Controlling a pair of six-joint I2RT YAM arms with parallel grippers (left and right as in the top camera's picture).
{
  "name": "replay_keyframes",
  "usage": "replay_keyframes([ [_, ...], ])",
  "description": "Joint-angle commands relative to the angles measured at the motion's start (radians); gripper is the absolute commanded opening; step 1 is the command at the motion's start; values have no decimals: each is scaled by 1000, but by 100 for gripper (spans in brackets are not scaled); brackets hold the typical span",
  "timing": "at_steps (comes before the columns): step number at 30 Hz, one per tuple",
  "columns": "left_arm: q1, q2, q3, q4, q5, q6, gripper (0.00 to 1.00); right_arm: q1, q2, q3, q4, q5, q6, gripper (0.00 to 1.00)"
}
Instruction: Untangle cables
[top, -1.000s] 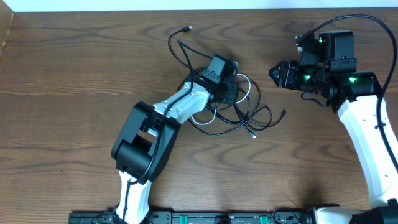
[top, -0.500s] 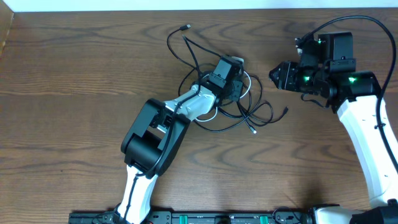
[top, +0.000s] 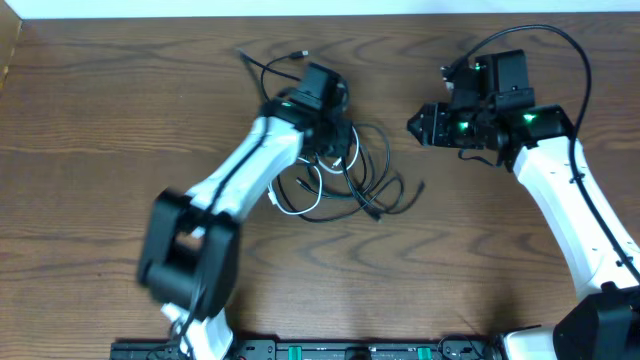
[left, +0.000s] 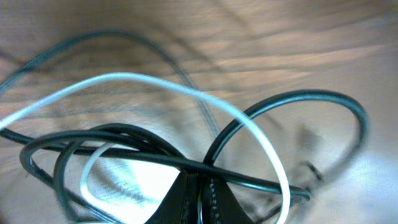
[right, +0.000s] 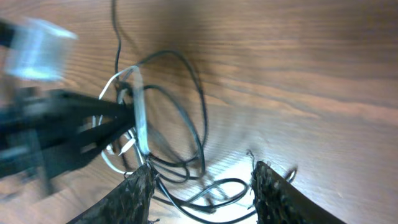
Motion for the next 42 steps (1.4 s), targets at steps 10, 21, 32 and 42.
replay_keyframes([
  [10, 6, -263, 28, -99, 134, -8, 7, 58, 20, 5, 77, -274, -156, 53],
  [21, 99, -263, 28, -92, 283, -7, 7, 74, 22, 5, 74, -303, -191, 53],
  [32, 132, -263, 28, -177, 90, -65, 7, 30, 19, 5, 48, -263, -132, 52],
  [42, 131, -263, 27, -200, -10, -166, 7, 163, 20, 5, 50, -266, -160, 51],
])
